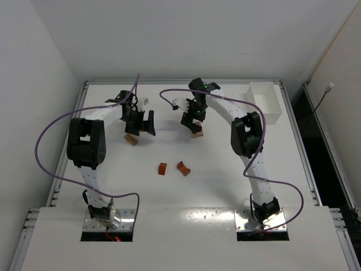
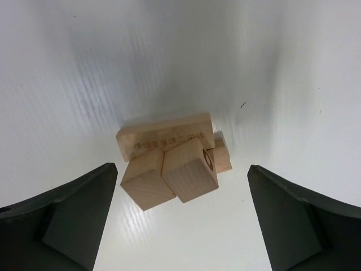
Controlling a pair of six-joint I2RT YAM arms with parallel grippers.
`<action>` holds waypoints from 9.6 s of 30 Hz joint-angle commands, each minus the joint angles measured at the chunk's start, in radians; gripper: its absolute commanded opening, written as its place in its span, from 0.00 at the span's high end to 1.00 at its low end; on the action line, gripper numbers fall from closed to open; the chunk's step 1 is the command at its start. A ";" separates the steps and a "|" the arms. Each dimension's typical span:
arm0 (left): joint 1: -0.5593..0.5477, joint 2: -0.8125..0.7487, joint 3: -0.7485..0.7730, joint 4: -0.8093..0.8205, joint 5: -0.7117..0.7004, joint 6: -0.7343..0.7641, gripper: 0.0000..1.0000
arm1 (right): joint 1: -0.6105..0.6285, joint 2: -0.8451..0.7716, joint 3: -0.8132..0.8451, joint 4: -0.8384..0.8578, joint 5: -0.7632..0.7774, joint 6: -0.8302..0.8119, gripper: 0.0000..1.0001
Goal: Build the wood block tower
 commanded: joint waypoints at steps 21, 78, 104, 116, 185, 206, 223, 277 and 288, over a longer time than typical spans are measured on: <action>0.017 -0.017 0.030 0.007 0.010 0.014 0.01 | -0.134 -0.219 -0.097 0.320 0.244 0.530 1.00; 0.026 -0.008 0.037 -0.002 -0.018 0.014 0.01 | -0.094 -0.142 -0.451 0.357 0.099 1.065 0.70; -0.028 -0.381 -0.255 0.076 -0.118 0.057 0.01 | -0.142 -0.657 -0.577 0.313 0.000 0.619 0.51; -0.046 -0.235 -0.210 0.098 -0.561 -0.155 0.01 | -0.151 -0.721 -0.635 0.313 0.020 0.603 0.50; -0.786 0.409 0.594 -0.272 -0.096 0.095 0.85 | -0.358 -1.375 -0.986 0.325 -0.003 0.379 0.35; -0.786 0.096 0.607 -0.172 -0.206 0.043 0.14 | -0.378 -1.693 -1.028 0.242 -0.226 0.091 0.29; -0.284 -0.267 0.338 -0.114 -0.501 -0.081 0.00 | -0.225 -0.986 -0.725 -0.219 -0.464 -0.408 0.25; 0.038 -0.108 0.295 -0.123 -0.233 -0.091 0.00 | 0.190 -0.506 -0.847 0.057 -0.038 -0.586 0.49; 0.038 -0.090 0.315 -0.123 -0.233 -0.091 0.00 | 0.190 -0.486 -0.856 0.078 -0.009 -0.551 0.77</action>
